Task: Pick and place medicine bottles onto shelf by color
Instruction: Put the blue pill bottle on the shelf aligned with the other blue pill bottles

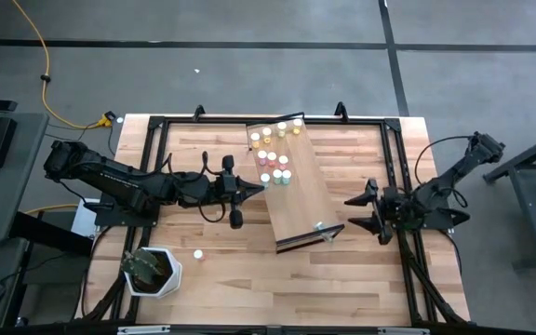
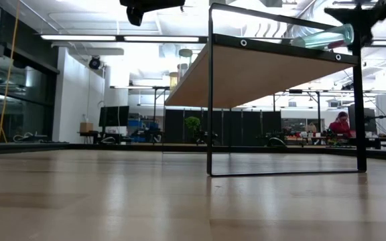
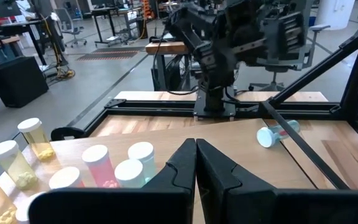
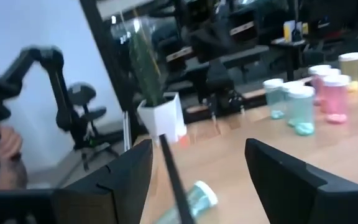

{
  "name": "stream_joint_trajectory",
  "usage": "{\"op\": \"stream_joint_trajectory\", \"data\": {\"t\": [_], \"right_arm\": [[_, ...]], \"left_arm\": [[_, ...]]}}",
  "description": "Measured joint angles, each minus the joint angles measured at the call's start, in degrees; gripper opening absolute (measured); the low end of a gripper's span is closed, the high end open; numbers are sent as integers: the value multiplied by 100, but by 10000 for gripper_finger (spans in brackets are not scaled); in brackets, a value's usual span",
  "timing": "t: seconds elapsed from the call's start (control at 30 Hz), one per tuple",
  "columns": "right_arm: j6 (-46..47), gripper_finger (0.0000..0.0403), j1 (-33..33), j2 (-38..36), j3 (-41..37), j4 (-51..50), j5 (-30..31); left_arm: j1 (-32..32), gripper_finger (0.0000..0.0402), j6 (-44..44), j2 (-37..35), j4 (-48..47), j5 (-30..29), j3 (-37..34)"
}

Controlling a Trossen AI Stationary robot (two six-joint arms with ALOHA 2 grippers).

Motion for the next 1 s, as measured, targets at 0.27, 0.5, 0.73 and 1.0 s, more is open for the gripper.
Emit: {"op": "stream_joint_trajectory", "data": {"t": [0.27,0.5,0.73,1.0], "right_arm": [[855,248,943,2439,2372,-2467,1123],[3342,248,1564,5104,5006,-5966,1473],[5390,248,1682,7121,7306,-9058,1107],[6291,248,1639,8446,8495,-10533,787]], "left_arm": [[7,0,43,0,-2,-21,0],[5,0,42,0,-59,-20,2],[5,0,44,0,-41,-18,2],[81,0,195,0,106,-16,2]]}}
